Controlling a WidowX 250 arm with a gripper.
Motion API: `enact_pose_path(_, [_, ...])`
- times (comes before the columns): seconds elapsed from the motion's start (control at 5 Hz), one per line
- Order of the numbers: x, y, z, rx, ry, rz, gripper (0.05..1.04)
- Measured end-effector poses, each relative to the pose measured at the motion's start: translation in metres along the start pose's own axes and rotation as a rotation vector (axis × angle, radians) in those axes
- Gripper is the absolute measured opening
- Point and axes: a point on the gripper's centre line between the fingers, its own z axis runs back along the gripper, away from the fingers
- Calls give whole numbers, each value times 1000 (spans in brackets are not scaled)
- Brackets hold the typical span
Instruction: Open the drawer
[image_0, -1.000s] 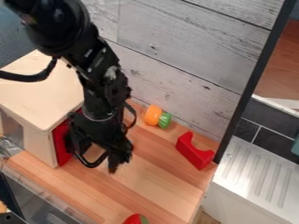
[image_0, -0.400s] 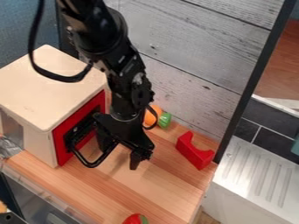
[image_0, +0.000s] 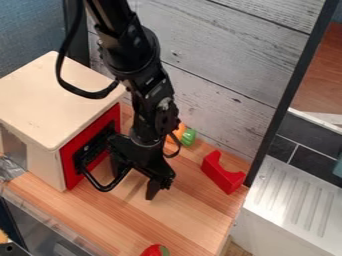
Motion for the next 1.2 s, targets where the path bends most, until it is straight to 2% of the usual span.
enact_pose_path(0.2, [0,-1,1,-15,15,22,673])
enact_pose_path(0.4, [-3,-7,2,-53,44,55,383])
enact_pose_path(0.6, [-5,-19,7,-91,50,66,184])
enact_pose_path(0.8, [-12,-34,8,-122,70,65,144])
enact_pose_path(1.2, [-15,-57,12,-194,90,93,144])
